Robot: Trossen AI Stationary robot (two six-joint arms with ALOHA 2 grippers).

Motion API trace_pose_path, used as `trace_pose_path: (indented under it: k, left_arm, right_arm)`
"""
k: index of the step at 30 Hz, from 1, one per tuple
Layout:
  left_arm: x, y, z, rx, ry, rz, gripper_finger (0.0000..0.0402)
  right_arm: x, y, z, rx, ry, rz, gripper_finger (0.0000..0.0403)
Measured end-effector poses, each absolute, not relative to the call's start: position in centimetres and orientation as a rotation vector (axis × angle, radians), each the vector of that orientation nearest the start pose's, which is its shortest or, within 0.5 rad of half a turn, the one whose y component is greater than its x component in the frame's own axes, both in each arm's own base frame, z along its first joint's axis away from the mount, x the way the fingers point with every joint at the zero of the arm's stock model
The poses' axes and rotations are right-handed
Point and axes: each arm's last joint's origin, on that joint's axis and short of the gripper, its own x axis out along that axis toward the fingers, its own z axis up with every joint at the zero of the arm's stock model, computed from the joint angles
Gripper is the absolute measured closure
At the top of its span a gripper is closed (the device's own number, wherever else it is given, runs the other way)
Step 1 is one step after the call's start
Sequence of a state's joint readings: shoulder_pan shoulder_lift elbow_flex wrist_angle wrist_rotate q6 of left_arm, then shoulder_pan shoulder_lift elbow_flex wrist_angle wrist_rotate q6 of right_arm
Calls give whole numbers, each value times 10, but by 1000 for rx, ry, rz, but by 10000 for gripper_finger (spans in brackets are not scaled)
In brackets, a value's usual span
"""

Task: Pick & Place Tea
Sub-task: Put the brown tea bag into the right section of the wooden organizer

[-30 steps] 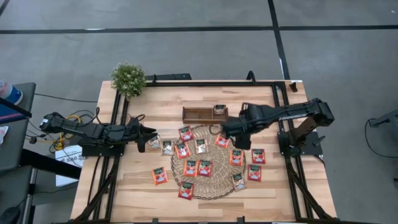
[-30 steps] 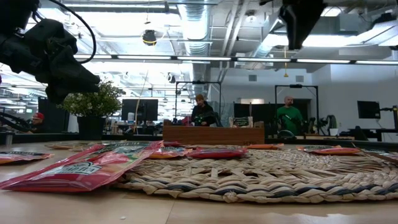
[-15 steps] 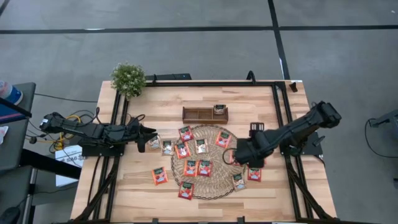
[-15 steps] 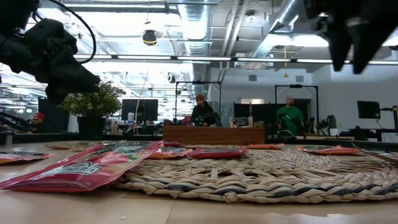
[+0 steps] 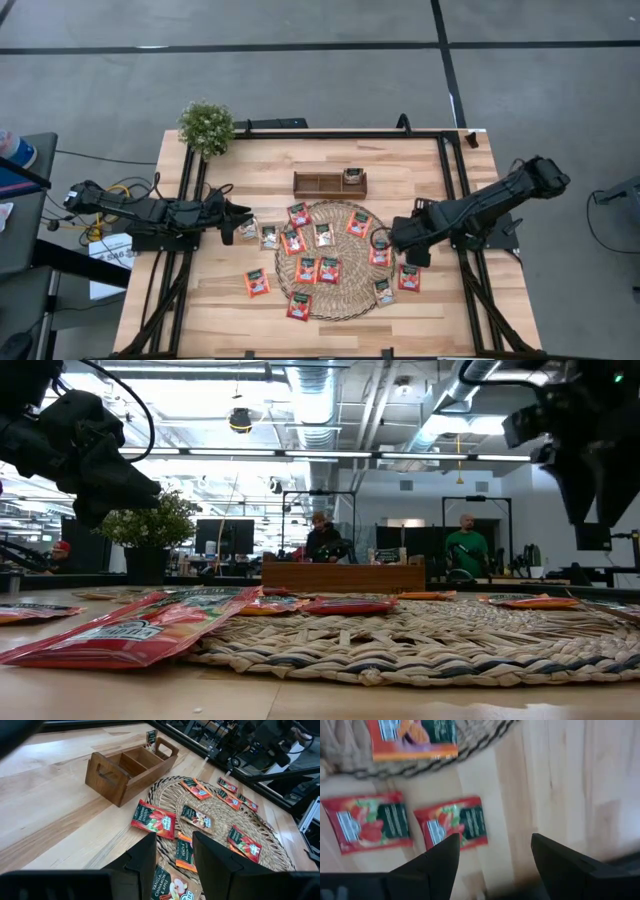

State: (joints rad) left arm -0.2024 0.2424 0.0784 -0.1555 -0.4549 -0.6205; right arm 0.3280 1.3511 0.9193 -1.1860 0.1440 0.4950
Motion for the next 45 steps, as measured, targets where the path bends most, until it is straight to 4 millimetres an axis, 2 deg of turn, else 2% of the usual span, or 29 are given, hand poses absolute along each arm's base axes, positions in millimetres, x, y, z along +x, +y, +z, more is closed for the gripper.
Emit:
trace_pose_path:
  k: [10,15,21,27,31,38,45]
  left_arm:
    - [105,-8,157,-509,214,335,282]
    - [105,-8,157,-508,214,337,282]
    - [105,-8,157,-506,214,336,282]
    - [105,-8,157,-506,214,336,282]
    - [105,-8,157,-506,214,336,282]
    - [104,-8,157,-487,208,357,282]
    - [104,-8,157,-475,210,358,282]
  right_arm:
    - [194,37,184,69,1587,-146,163]
    - [196,31,183,55,1568,-131,163]
    - [211,31,183,140,1438,-90,163]
    - [217,53,186,287,1371,57,163]
    - [216,77,189,230,1338,159,163]
    - [218,103,199,74,1191,154,163]
    - [241,119,195,-6,1211,196,163]
